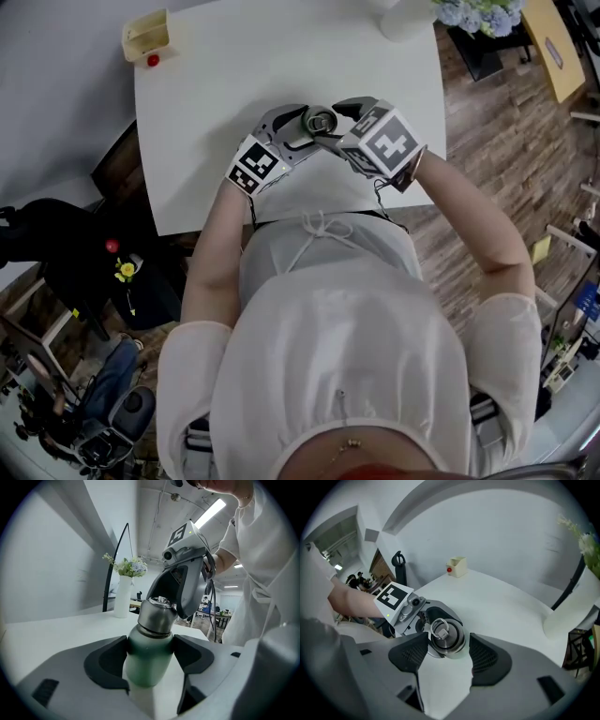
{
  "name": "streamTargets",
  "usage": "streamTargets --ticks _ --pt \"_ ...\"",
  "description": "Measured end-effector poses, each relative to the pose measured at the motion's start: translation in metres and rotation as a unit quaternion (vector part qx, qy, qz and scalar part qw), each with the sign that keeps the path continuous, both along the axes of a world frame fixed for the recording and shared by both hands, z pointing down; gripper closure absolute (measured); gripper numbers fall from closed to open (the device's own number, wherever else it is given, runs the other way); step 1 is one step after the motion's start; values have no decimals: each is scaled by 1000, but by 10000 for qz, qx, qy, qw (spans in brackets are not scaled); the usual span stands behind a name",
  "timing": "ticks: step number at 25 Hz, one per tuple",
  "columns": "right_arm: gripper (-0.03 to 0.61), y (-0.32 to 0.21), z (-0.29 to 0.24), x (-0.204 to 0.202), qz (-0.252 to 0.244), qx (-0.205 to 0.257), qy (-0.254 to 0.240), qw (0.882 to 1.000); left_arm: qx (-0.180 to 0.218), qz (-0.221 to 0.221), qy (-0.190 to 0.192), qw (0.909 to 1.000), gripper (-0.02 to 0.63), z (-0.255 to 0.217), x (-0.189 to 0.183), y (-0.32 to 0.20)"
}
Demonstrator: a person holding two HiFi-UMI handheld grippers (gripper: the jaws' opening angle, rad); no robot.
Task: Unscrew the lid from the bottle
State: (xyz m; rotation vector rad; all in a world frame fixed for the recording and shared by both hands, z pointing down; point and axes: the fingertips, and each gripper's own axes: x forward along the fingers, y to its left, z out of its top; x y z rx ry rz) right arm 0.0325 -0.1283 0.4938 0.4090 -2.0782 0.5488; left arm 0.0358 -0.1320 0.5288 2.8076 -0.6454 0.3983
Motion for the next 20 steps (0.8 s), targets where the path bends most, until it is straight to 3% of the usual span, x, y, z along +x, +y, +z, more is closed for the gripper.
streamTargets --ticks 4,9,14,20 --pt "332 3 4 0 225 -15 27 9997 -2 17 -16 10000 285 -2 1 0" --pt "334 6 2 -1 26 23 48 10000 -2 19 0 10000 285 -3 2 -1" --pt "336 5 6 0 -728 93 202 9971 -46 46 -20 10000 285 0 1 1" --pt "336 6 5 -2 -1761 -60 503 9831 -48 46 36 10000 285 -1 1 -1"
